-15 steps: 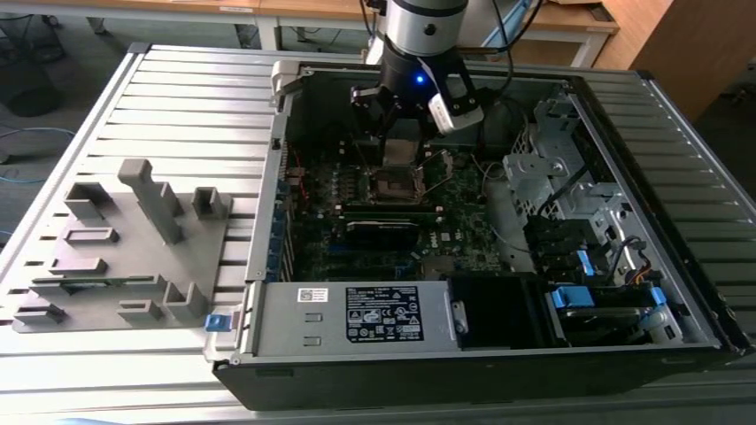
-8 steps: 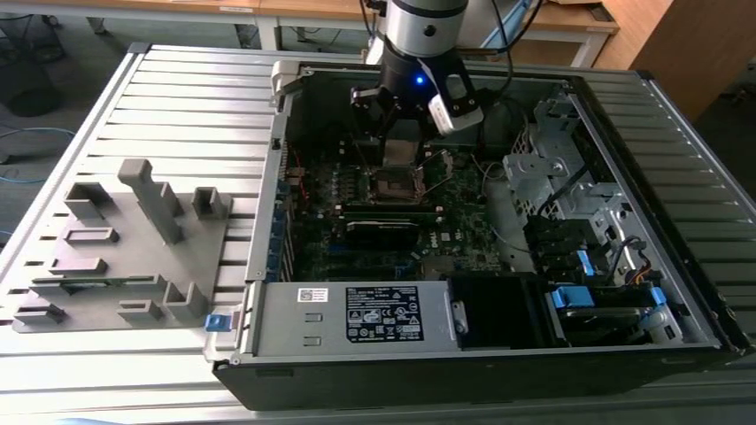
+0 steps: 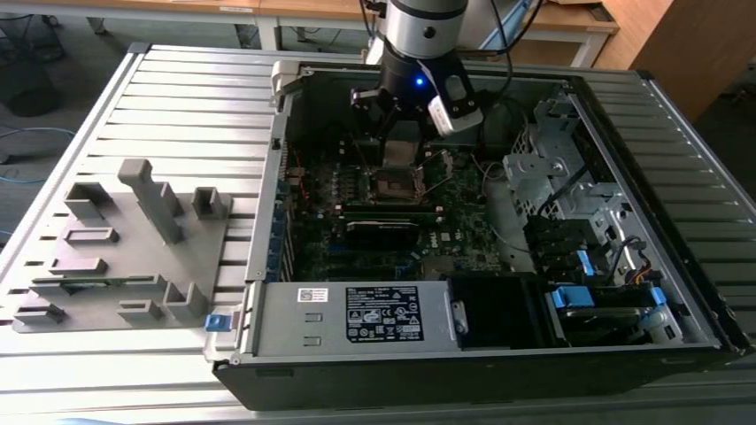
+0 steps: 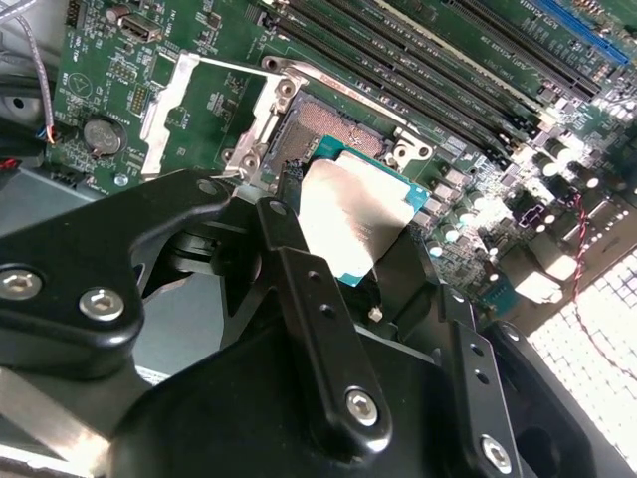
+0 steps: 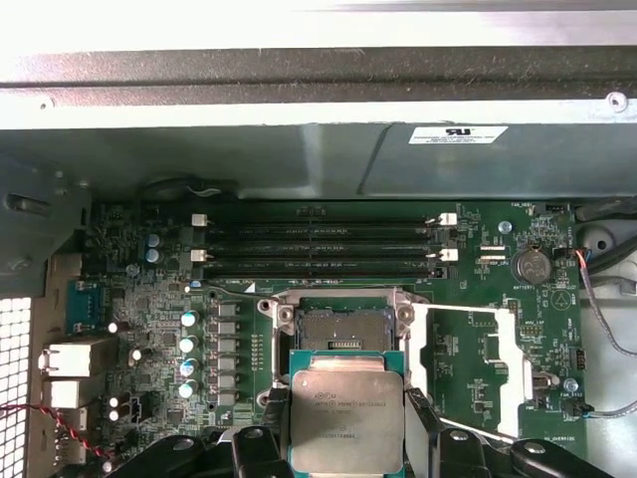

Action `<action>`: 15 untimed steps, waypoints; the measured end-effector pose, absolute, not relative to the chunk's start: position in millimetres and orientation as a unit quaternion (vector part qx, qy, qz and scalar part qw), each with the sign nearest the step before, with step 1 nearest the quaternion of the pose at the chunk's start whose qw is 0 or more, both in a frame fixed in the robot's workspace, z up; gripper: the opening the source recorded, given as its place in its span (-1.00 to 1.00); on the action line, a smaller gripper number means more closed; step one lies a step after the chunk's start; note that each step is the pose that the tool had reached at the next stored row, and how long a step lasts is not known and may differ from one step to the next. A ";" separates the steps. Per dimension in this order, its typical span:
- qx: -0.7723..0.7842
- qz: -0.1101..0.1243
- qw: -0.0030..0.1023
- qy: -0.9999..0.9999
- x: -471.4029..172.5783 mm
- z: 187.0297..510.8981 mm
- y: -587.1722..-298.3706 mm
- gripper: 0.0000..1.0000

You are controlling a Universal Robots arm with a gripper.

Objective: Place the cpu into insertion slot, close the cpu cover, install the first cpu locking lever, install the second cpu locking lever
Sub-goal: 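Place the cpu into insertion slot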

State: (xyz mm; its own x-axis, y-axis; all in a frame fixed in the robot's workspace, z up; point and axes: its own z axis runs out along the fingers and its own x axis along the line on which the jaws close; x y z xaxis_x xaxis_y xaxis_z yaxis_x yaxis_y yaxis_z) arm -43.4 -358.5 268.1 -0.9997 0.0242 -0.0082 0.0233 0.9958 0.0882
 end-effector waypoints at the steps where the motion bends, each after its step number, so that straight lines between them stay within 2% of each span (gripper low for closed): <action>1: 0.012 0.044 0.005 0.999 -43.4 267.8 -358.5 0.08; 7: 0.012 0.044 0.006 0.999 -43.7 265.0 -358.5 0.08; 15: 0.012 0.044 0.014 0.999 -45.5 253.8 -358.5 0.08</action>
State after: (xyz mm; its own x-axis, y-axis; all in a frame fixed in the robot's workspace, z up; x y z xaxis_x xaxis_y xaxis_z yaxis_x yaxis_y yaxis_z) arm -45.5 -358.5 253.8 -0.9994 0.0242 -0.0261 0.0218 0.9958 0.0886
